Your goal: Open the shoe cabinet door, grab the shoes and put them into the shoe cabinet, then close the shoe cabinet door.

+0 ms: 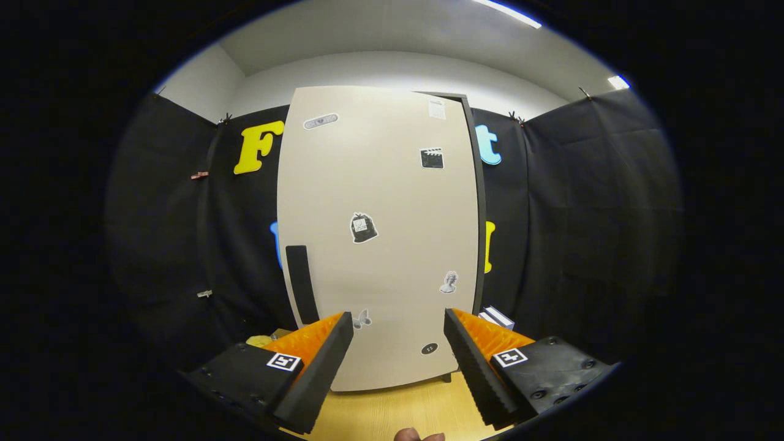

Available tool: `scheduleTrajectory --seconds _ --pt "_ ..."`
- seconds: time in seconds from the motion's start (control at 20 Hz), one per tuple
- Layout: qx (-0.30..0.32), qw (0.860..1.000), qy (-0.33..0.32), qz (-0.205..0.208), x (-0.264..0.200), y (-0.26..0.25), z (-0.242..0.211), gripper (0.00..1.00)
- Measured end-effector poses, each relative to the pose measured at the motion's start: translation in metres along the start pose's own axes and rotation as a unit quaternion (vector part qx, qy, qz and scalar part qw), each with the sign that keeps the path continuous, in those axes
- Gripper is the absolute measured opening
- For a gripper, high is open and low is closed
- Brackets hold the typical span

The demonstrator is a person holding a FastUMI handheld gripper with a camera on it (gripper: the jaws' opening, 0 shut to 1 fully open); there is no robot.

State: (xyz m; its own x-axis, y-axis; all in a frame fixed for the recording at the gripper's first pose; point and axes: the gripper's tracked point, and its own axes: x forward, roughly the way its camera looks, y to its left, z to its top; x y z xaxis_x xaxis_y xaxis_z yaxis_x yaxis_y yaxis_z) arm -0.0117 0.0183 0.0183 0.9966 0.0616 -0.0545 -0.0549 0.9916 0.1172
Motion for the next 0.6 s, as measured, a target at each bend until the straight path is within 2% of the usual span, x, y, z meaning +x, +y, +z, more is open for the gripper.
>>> scheduleTrajectory --seconds 0.6 --pt "-0.007 1.000 -0.003 0.004 0.0041 0.0021 0.0000 0.98"
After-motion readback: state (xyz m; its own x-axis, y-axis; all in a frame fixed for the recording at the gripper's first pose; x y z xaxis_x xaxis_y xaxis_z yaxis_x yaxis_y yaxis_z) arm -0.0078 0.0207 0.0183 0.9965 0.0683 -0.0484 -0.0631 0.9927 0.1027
